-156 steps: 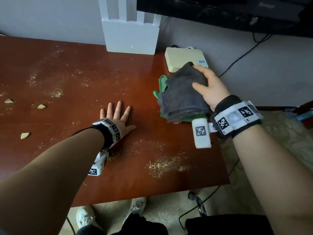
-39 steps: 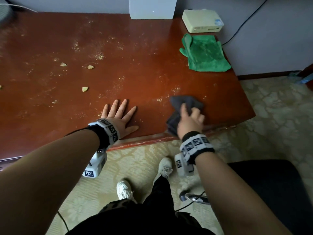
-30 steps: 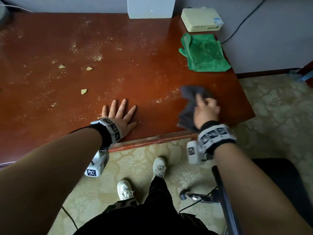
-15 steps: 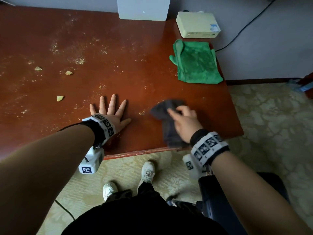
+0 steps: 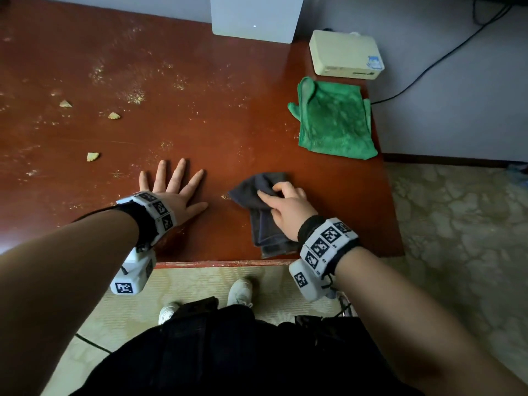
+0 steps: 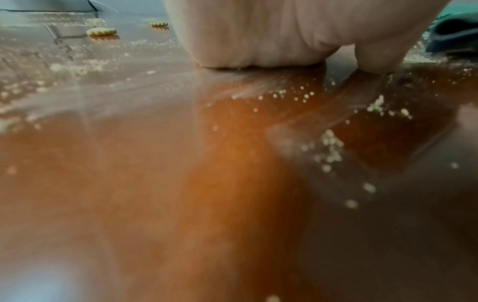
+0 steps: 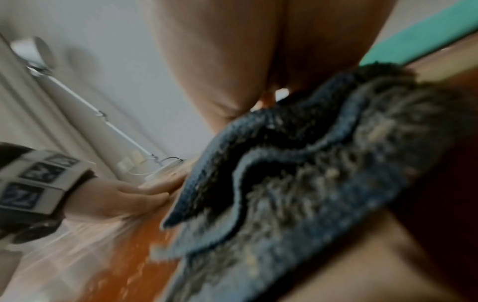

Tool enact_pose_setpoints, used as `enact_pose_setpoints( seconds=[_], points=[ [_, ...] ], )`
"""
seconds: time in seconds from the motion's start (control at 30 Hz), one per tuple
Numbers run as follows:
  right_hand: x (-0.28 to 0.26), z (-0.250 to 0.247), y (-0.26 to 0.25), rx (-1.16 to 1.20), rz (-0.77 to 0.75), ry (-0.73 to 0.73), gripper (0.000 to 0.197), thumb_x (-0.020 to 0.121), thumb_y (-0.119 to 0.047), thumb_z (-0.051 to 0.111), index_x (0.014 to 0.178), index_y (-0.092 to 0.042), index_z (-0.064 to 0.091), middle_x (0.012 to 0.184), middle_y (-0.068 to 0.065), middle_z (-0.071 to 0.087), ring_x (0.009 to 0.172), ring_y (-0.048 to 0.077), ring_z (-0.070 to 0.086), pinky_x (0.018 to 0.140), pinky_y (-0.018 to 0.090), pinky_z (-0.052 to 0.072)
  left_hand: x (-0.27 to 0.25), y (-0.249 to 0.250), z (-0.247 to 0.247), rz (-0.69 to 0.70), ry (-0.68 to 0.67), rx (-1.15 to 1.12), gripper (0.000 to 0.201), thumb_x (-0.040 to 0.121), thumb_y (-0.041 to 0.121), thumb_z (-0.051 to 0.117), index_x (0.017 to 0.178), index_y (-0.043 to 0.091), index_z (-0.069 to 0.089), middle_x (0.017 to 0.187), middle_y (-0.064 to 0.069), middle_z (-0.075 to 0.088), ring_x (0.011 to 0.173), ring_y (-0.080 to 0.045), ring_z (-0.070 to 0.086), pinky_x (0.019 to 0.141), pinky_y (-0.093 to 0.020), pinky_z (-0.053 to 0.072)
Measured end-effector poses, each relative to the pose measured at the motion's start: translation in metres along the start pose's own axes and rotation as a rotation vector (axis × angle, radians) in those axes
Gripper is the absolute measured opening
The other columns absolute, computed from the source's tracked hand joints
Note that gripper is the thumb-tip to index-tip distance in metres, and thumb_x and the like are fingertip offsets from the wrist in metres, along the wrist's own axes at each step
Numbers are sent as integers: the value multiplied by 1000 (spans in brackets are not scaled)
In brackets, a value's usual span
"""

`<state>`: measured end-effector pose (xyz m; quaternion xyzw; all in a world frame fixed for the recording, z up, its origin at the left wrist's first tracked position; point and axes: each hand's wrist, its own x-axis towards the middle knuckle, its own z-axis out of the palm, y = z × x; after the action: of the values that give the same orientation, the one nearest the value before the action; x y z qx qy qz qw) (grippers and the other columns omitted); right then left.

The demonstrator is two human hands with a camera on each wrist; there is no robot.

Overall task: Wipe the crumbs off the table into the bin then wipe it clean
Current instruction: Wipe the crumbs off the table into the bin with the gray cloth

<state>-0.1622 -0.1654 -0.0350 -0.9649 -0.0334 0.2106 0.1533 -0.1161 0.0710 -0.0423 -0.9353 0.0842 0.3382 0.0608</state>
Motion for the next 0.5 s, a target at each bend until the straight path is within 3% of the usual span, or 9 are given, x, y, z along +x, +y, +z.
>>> enact_pose_setpoints(
  seconds=[0.07, 0.13, 0.2, 0.27, 0.33, 0.43, 0.5],
  points=[
    [5, -15, 19, 22, 34, 94, 51, 95, -6, 36, 141, -30, 38, 146, 3, 28, 123, 32, 30, 103, 36, 30, 0, 1, 0, -2, 9, -7, 69, 88, 68, 17, 142, 45, -20, 151, 6, -31, 141, -29, -23, 113, -55, -6],
    [7, -29, 53, 72, 261, 249, 50, 96, -9, 38, 141, -31, 38, 146, 5, 27, 124, 33, 29, 103, 39, 31, 0, 1, 0, -2, 11, -9, 69, 88, 69, 17, 141, 45, -21, 151, 6, -31, 141, -29, -23, 113, -55, -6],
    [8, -35, 78, 74, 552, 221, 50, 96, -13, 38, 142, -32, 34, 146, 5, 22, 125, 34, 27, 104, 41, 30, 0, 0, 1, -4, 11, -17, 69, 88, 69, 16, 141, 46, -21, 151, 6, -32, 141, -29, -24, 113, -56, -7],
    [10, -31, 76, 68, 678, 132, 55, 96, -11, 38, 144, -35, 28, 146, 4, 17, 126, 32, 25, 106, 42, 30, 1, 0, 2, 0, 17, -24, 69, 88, 69, 16, 141, 46, -21, 151, 7, -32, 141, -28, -24, 113, -56, -7],
    [13, -20, 53, 21, 553, 134, 57, 94, -9, 38, 144, -35, 27, 146, 4, 17, 124, 33, 26, 103, 40, 32, 2, -1, 3, 5, 27, -32, 69, 88, 69, 17, 141, 46, -21, 151, 7, -31, 141, -29, -24, 113, -56, -7],
    [12, -2, 8, -26, 126, 67, 53, 94, -9, 37, 141, -34, 34, 144, 4, 23, 120, 32, 30, 100, 38, 34, 1, -2, 1, 13, 17, -40, 69, 88, 68, 18, 141, 46, -21, 151, 6, -31, 141, -28, -24, 113, -56, -7],
    [16, -2, -12, -10, -61, -35, 50, 95, -11, 38, 140, -32, 38, 143, 5, 26, 120, 31, 33, 102, 34, 32, 2, -4, 0, 16, 19, -61, 69, 89, 67, 20, 142, 46, -19, 152, 6, -30, 141, -27, -23, 114, -54, -7]
  ],
)
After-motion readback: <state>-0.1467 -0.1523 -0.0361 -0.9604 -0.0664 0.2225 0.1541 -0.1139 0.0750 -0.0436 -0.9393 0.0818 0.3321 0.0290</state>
